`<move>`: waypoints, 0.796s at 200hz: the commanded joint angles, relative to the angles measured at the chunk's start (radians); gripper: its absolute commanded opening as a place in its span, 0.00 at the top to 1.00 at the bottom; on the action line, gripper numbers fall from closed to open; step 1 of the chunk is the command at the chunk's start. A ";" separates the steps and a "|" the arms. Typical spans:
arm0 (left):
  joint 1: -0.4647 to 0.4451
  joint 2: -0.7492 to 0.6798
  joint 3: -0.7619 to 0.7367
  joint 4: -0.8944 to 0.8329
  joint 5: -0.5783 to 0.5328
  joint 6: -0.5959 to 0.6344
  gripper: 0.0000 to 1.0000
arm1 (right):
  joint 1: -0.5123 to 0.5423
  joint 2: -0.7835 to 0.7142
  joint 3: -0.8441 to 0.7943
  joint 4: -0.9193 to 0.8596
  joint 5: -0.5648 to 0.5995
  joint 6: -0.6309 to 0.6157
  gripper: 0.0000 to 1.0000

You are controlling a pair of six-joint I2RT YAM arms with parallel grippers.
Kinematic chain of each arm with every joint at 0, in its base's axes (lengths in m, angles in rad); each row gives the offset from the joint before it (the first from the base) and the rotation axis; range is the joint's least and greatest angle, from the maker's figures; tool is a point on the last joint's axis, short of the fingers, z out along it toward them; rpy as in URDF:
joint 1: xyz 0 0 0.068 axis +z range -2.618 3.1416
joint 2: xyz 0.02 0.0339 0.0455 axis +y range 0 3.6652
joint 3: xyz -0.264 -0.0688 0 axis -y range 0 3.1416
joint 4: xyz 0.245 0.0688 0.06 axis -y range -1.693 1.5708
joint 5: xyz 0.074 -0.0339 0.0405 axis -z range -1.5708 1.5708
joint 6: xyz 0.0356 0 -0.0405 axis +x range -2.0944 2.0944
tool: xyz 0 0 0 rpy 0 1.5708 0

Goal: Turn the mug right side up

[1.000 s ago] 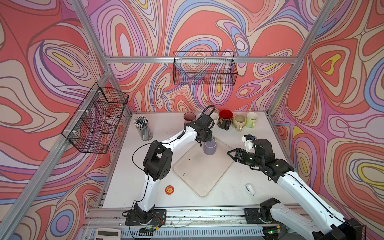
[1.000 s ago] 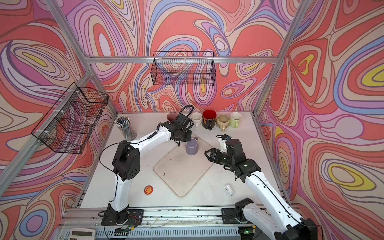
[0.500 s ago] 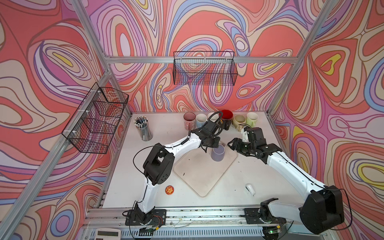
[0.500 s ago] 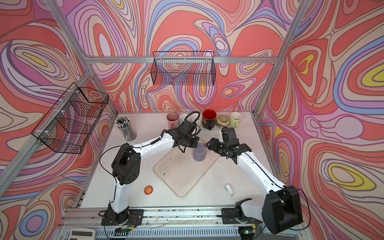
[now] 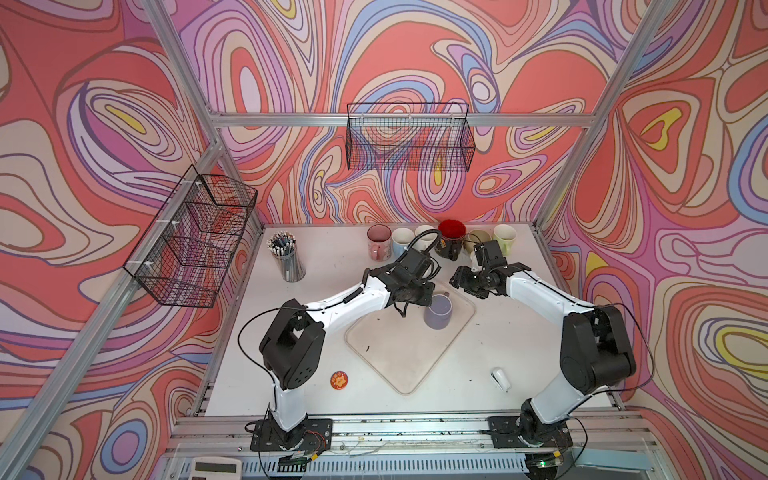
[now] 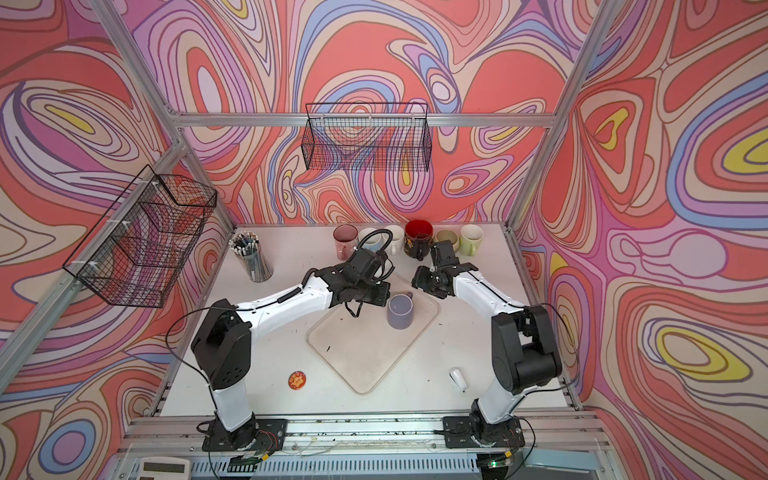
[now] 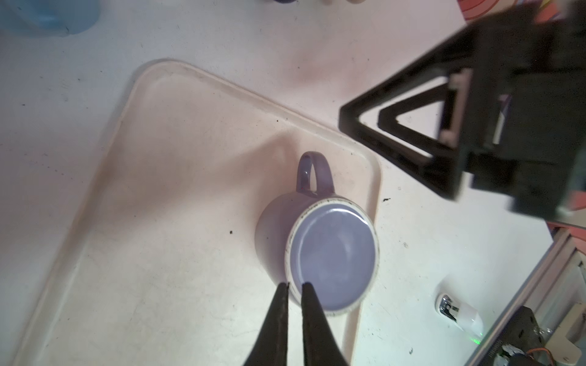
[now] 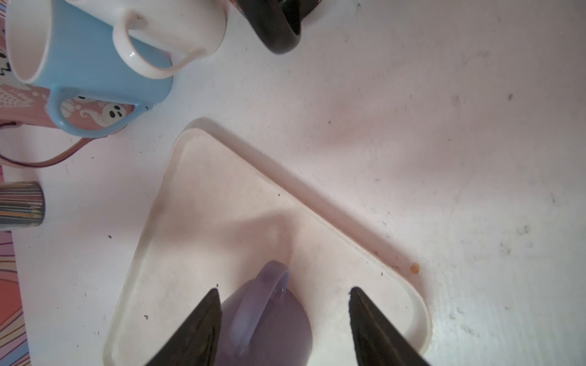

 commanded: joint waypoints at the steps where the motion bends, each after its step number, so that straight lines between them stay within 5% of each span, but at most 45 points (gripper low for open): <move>1: -0.017 -0.075 -0.058 0.015 -0.026 0.017 0.82 | 0.030 0.050 0.058 -0.019 0.028 -0.042 0.34; 93: -0.033 -0.263 -0.349 0.122 -0.050 -0.053 0.79 | 0.103 0.221 0.163 -0.118 0.121 -0.108 0.36; 159: -0.035 -0.306 -0.406 0.127 -0.091 -0.050 0.78 | 0.103 0.118 0.035 -0.109 0.150 -0.113 0.42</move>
